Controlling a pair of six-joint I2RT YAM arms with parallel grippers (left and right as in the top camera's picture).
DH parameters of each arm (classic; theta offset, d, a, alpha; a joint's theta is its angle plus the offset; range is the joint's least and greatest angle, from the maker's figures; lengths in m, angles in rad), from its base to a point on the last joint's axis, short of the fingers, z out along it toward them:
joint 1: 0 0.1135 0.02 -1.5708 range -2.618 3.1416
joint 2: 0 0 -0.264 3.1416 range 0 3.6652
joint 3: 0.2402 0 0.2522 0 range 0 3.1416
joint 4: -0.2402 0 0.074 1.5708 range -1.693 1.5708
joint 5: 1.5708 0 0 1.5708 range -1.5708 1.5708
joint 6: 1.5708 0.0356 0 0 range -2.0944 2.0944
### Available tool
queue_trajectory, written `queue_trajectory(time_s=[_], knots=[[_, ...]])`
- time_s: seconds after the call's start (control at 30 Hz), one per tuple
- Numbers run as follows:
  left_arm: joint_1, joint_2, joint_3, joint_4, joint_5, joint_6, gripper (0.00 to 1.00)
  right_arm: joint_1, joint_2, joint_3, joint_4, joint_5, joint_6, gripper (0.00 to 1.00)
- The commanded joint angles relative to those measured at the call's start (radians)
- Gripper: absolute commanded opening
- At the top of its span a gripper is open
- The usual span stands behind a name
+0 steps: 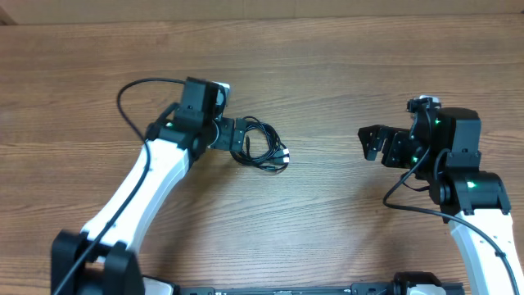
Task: Untangle cables
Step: 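Move the left gripper down onto the coiled black cable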
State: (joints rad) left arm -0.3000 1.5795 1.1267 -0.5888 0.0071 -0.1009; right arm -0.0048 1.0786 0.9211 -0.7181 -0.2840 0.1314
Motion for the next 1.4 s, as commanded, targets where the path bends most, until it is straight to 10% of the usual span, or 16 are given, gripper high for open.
queue_trajectory(time_s=[0.0, 0.13, 0.27, 0.63, 0.93, 1.23, 1.37], knots=[[-0.002, 0.066, 0.022, 0.027, 0.035, 0.015, 1.00, 0.005, -0.005, 0.030, 0.011, -0.058, 0.003, 1.00], [-0.005, 0.126, 0.022, 0.068, 0.098, 0.015, 0.97, 0.005, -0.005, 0.030, 0.013, -0.058, 0.003, 1.00], [-0.009, 0.181, 0.022, 0.103, 0.089, 0.015, 0.72, 0.005, -0.005, 0.030, 0.013, -0.058, 0.003, 1.00], [-0.009, 0.275, 0.022, 0.156, 0.091, -0.015, 0.68, 0.005, -0.005, 0.030, 0.013, -0.011, 0.003, 1.00], [-0.011, 0.314, 0.021, 0.191, 0.114, -0.019, 0.40, 0.005, 0.026, 0.030, 0.008, 0.002, 0.003, 1.00], [-0.031, 0.344, 0.021, 0.193, 0.117, -0.019, 0.46, 0.005, 0.039, 0.030, 0.008, 0.002, 0.003, 1.00], [-0.045, 0.346, 0.021, 0.193, 0.113, -0.019, 0.21, 0.008, 0.057, 0.030, 0.008, -0.005, 0.003, 1.00]])
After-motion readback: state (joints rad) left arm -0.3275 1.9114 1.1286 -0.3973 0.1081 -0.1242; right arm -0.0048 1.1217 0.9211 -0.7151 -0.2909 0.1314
